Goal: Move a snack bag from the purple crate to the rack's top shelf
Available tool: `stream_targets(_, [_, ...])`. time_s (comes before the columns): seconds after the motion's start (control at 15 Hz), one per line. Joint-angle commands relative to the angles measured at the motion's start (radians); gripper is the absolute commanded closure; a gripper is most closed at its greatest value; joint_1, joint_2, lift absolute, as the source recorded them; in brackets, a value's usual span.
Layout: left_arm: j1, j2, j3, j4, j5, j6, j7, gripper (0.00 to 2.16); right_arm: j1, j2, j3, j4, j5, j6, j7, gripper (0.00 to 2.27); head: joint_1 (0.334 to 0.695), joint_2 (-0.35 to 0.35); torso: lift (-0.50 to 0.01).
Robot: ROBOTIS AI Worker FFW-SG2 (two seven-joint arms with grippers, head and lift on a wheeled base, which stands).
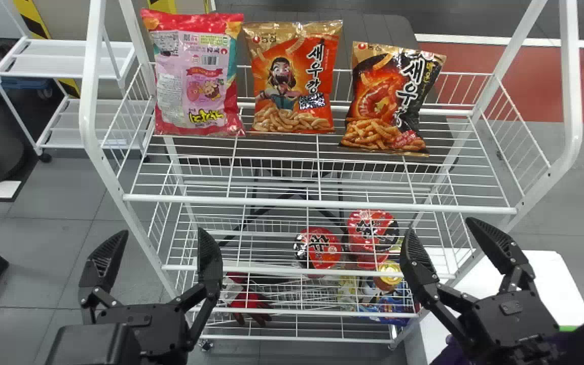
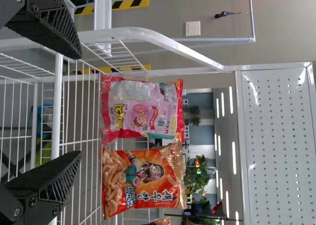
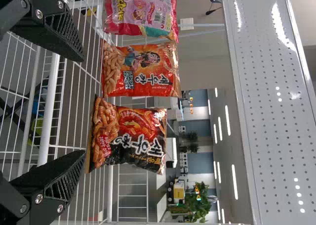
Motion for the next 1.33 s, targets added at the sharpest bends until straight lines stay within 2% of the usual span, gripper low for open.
stream_targets(0.0, [0.000,0.000,0.000,0.000,0.000,0.000,0.000,0.14,0.001,-0.002,0.000,-0.003,0.000,0.000,0.000,0.17,0.695,-0.029,-0.066])
stream_targets(1.27, [-0.001,0.000,0.000,0.002,0.000,0.000,0.005,0.14,0.006,-0.003,-0.006,-0.003,-0.002,0.000,0.000,0.17,0.695,-0.031,-0.142])
